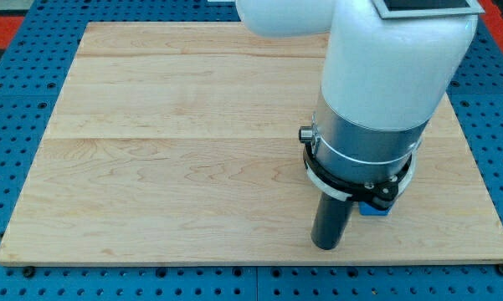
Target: Push the blue triangle to the bottom of the yellow hexagon
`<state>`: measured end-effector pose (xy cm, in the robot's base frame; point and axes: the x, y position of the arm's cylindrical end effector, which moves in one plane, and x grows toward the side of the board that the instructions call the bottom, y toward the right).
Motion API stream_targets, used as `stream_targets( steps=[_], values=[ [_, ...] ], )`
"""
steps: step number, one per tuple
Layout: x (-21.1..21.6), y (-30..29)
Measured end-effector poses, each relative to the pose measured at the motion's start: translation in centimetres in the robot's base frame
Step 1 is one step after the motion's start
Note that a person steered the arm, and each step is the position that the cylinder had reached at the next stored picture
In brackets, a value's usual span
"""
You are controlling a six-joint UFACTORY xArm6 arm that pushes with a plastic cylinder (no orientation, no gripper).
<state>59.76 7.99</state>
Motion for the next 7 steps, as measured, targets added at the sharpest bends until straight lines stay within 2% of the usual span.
stream_targets(
  steps=[2,4,7],
  values=[
    [-0.8,-0.9],
    [-6.0,-1.0],
    [-8.1,-1.6]
  ],
)
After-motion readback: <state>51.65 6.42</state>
